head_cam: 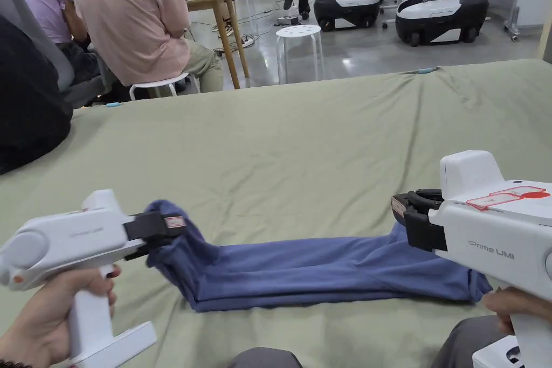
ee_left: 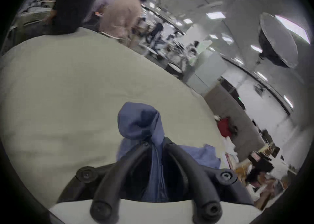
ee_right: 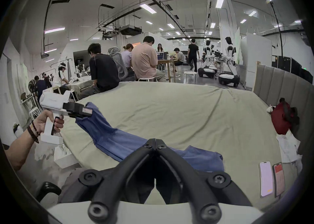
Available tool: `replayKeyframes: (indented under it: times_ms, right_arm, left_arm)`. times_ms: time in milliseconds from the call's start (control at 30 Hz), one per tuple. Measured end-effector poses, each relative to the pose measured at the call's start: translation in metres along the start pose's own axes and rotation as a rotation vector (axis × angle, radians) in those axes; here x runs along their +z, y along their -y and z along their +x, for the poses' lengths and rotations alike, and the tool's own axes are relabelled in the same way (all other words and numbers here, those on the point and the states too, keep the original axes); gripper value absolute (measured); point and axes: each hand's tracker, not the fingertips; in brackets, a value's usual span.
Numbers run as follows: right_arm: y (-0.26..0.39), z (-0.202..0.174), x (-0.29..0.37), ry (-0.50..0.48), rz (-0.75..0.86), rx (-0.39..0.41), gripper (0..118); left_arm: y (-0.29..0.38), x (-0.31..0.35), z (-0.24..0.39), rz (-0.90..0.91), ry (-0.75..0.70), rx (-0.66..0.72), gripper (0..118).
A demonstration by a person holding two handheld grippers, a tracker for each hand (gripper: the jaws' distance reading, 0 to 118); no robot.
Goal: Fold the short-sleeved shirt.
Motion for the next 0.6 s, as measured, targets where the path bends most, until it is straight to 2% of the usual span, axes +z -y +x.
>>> replayKeyframes:
  times_ms: [167, 333, 500, 567, 600]
  right_arm:
    - [0.001, 0.004, 0.009, -0.027, 0.012, -0.015, 0]
    - [0.002, 0.017, 0.023, -0.023, 0.024, -0.025, 0]
    - [0.004, 0.024, 0.030, 0.010, 0.028, -0.027, 0]
    - [0.005, 0.025, 0.033, 0.003, 0.026, -0.039, 0]
    - [0.005, 0.026, 0.033, -0.005, 0.022, -0.041, 0]
  left_arm:
    - [0.006, -0.055, 0.057, -0.094, -0.041, -0.112, 10]
    - [0.019, -0.097, 0.041, -0.171, -0.125, 0.035, 10]
    - [0.040, -0.123, 0.039, -0.224, -0.127, 0.022, 10]
    - [0.045, -0.132, 0.036, -0.221, -0.130, 0.033, 18]
    - [0.049, -0.131, 0.040, -0.216, -0.110, 0.049, 30]
